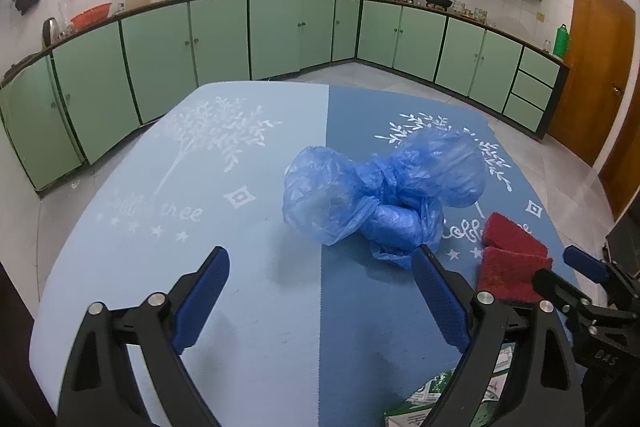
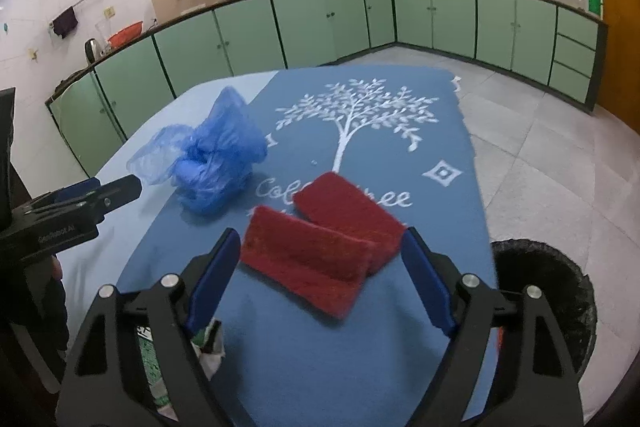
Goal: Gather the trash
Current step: 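Move both open grippers back over the blue bags and red pads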
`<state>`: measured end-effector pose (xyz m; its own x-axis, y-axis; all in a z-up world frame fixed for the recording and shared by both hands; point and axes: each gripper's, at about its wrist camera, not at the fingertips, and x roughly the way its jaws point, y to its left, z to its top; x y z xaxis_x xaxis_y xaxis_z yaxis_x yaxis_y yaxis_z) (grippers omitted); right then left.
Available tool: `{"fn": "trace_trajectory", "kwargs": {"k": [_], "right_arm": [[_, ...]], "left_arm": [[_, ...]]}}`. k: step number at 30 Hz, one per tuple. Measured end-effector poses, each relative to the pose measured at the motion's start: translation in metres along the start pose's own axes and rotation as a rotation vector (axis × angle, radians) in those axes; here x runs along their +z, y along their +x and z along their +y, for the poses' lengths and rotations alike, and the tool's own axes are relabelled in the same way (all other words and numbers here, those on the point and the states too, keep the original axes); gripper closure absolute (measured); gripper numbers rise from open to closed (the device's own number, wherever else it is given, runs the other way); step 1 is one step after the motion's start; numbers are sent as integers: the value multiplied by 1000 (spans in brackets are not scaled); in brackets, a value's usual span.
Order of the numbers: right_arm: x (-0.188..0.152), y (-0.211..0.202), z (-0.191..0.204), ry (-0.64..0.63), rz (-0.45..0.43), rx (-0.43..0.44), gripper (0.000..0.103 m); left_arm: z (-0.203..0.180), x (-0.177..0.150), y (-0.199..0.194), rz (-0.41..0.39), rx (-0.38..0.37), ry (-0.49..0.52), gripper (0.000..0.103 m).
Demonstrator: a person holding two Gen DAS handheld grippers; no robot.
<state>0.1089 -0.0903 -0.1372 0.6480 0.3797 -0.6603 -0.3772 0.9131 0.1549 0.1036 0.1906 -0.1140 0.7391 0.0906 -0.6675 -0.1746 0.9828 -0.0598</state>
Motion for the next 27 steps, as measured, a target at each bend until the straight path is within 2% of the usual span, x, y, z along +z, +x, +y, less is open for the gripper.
{"fn": "trace_trajectory", "kwargs": {"k": [3, 16, 23, 27], "right_arm": [[-2, 5, 2, -2, 24, 7, 28], [-5, 14, 0, 21, 72, 7, 28], [-1, 20, 8, 31, 84, -18, 17], [1, 26, 18, 24, 101, -66, 11]], "left_arm": [[3, -1, 2, 7, 0, -3, 13], [5, -4, 10, 18, 3, -3, 13], [10, -4, 10, 15, 16, -8, 13], [16, -4, 9, 11, 25, -19, 13]]}}
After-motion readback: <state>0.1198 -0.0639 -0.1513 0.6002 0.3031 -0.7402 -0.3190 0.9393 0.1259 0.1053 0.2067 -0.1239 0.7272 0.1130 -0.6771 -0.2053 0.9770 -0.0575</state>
